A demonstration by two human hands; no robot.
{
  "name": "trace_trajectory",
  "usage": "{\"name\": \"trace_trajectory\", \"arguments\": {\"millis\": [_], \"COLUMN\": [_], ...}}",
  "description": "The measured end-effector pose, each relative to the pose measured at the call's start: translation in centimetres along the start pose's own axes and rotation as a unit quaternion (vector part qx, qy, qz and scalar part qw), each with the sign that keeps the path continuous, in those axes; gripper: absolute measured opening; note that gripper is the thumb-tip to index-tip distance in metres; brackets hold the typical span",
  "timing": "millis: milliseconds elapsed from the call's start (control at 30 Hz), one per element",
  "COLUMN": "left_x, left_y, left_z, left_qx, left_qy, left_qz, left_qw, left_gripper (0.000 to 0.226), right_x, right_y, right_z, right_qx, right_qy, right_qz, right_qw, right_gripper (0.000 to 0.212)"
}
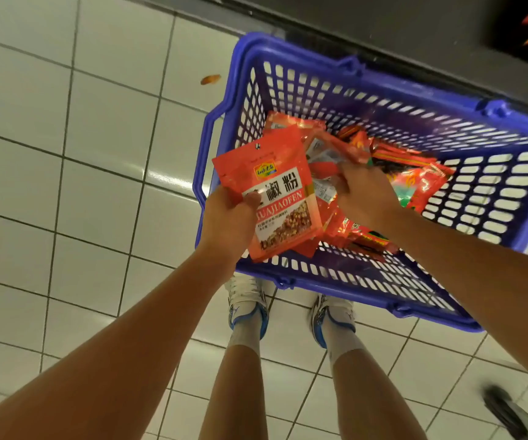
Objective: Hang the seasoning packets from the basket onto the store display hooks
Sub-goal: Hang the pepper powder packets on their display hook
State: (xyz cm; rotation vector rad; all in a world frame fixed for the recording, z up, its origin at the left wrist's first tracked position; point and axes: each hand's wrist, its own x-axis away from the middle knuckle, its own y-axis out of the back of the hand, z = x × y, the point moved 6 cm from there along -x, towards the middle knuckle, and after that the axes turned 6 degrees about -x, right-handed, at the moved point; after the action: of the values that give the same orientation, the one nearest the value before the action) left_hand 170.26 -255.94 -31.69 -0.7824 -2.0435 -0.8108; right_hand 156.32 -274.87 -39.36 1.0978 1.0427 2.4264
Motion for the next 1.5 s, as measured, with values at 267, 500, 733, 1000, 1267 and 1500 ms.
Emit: {"name": "trace_trajectory", "arguments": {"millis": [267,500,733,1000,1267,1500], "left_x": [6.9,16.3,29.8,48.4,64.7,73.8], "left_y": [1.1,4.0,10.2,15.7,18.8,20.4], "left_z": [-6.3,-16.8,-30.6,-46.8,-59.7,-67.4], "left_qx": [0.069,0.122,0.117,0.129,0.12,0.146], "left_qy": [0.032,-0.069,-0.203,-0.342,-0.506,-0.561], "left_qz": [0.07,0.091,0.067,0.115,0.093,0.083], "left_qw": [0.995,0.986,0.97,0.924,0.849,0.81], "left_gripper": [0.022,0.015,0.017,0.017,0.013,0.014], "right_x": [7.2,13.8,22.1,35.1,45.5,50.8], "right_y": [12.0,24.9,41.4,61.3,78.7,91.0], "right_z": [3.2,12.9,21.4,29.6,35.7,40.0], "right_qx": [-0.607,-0.623,-0.659,-0.566,-0.475,-0.436], "right_qy": [-0.235,-0.124,-0.034,0.076,0.201,0.266], "right_qz": [-0.064,-0.082,-0.139,-0.285,-0.429,-0.499], "right_qw": [0.756,0.768,0.738,0.77,0.742,0.7], "right_gripper": [0.018,0.02,0.022,0.012,0.018,0.019]}}
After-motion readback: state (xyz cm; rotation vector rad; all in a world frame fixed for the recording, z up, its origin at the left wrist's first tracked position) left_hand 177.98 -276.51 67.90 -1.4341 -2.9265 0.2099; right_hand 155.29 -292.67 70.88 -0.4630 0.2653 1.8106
